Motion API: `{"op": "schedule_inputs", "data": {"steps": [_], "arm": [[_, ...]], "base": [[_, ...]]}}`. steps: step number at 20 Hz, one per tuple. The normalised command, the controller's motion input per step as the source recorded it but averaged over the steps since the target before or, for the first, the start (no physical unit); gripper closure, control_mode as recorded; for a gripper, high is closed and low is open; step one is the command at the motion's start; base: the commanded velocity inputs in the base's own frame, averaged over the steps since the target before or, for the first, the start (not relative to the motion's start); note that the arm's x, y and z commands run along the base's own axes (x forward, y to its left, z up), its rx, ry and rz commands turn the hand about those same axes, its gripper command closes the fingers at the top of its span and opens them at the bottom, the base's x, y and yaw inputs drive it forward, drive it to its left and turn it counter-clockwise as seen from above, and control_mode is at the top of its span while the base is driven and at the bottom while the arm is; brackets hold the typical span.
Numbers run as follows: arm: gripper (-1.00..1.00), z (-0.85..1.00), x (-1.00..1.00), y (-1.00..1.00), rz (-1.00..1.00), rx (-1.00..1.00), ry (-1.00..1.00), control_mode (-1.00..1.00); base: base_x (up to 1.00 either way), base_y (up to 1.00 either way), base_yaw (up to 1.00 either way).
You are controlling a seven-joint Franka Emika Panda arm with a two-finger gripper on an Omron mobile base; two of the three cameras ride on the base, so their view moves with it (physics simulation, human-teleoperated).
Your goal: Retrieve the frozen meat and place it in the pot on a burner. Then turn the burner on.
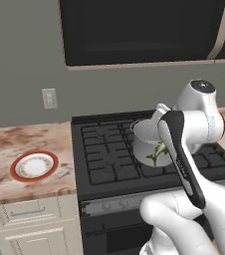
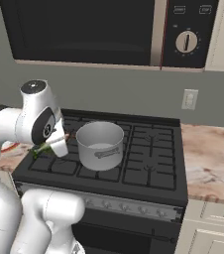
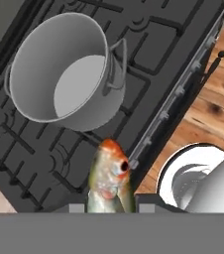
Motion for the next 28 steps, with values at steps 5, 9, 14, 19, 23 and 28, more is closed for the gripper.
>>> {"op": "schedule_inputs", "data": {"steps": [5,9,14,19,23,28], "arm": [[1.00,-0.14,0.35,-0.51,-0.10,0.02,0.03,-1.00],[1.00,-0.10,0.67,-0.42,-0.03,0.00,0.03,-1.00],[1.00,-0.01,0.71,-0.27,0.00,0.00,0.00,-1.00],[1.00,0.00,0.54,-0.13,0.00,0.00,0.00,-1.00],[1.00,-0.06,0.35,-0.01,0.00,0.00,0.00,-1.00],[1.00,-0.26,0.29,-0.02,0.00,0.00,0.01,-1.00]], "base": [[0.00,0.00,0.00],[0.00,0.00,0.00],[0.00,0.00,0.00],[0.00,0.00,0.00],[0.00,0.00,0.00],[0.00,0.00,0.00]]}}
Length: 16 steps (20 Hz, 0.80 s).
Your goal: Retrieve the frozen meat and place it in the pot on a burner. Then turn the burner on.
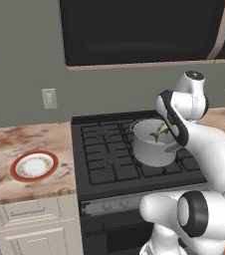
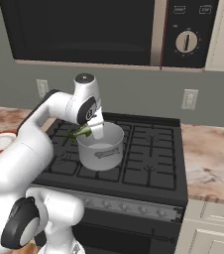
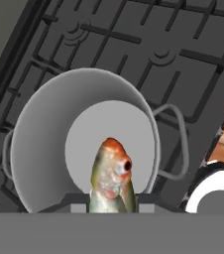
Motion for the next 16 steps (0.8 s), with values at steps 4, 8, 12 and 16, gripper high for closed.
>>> {"op": "schedule_inputs", "data": {"steps": [4,8,12,16], "arm": [[1.00,-0.31,0.29,-0.07,0.00,0.00,0.02,-1.00],[1.00,-0.20,0.35,-0.08,0.00,0.00,0.00,-1.00],[1.00,-0.17,0.39,-0.06,0.00,0.00,0.00,-1.00],[1.00,-0.17,0.40,-0.02,0.00,0.00,0.00,-1.00]], "base": [[0.00,0.00,0.00],[0.00,0.00,0.00],[0.00,0.00,0.00],[0.00,0.00,0.00]]}}
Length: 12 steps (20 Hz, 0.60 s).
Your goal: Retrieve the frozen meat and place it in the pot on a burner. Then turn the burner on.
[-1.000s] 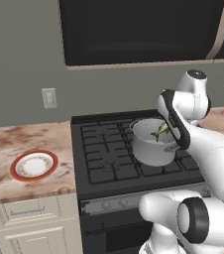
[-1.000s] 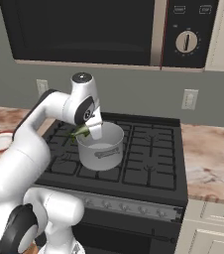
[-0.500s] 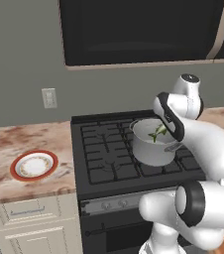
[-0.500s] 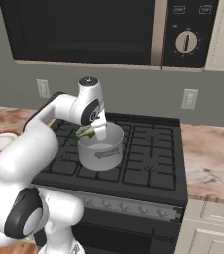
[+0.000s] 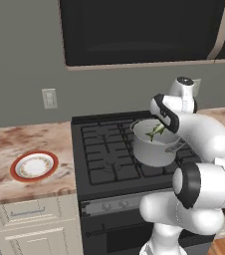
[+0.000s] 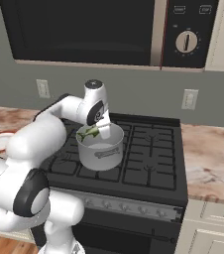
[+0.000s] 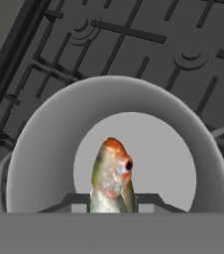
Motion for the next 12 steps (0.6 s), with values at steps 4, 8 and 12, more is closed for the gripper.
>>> {"op": "schedule_inputs", "data": {"steps": [4,8,12], "arm": [[1.00,-0.15,0.37,-0.02,0.00,0.00,0.00,-1.00],[1.00,0.00,0.29,-0.02,0.00,0.00,-0.01,-1.00],[1.00,-0.24,0.18,-0.07,0.00,0.00,0.00,-1.00]], "base": [[0.00,0.00,0.00],[0.00,0.00,0.00],[0.00,0.00,0.00]]}}
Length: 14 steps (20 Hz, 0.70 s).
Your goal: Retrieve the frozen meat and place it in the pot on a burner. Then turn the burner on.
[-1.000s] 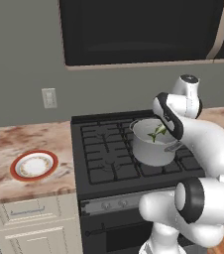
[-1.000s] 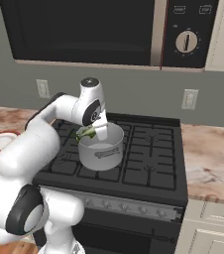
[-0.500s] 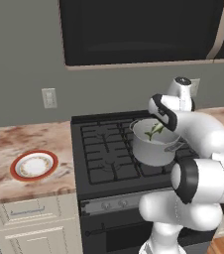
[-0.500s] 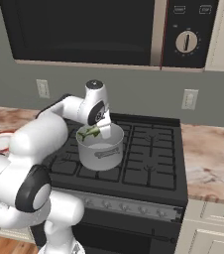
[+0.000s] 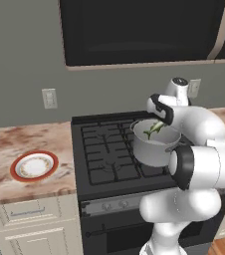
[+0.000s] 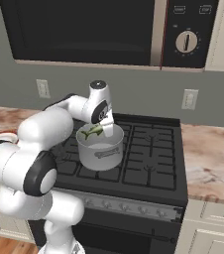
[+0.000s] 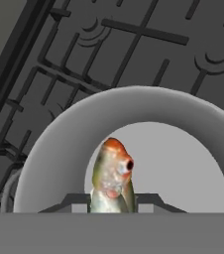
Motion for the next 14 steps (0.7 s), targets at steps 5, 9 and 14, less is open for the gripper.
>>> {"op": "schedule_inputs", "data": {"steps": [5,9,14], "arm": [[1.00,-0.26,0.25,-0.04,0.00,0.00,0.00,-1.00],[1.00,-0.13,0.23,0.00,0.00,0.00,0.00,-1.00],[1.00,-0.10,0.22,0.00,0.00,0.00,0.00,-1.00]], "base": [[0.00,0.00,0.00],[0.00,0.00,0.00],[0.00,0.00,0.00]]}}
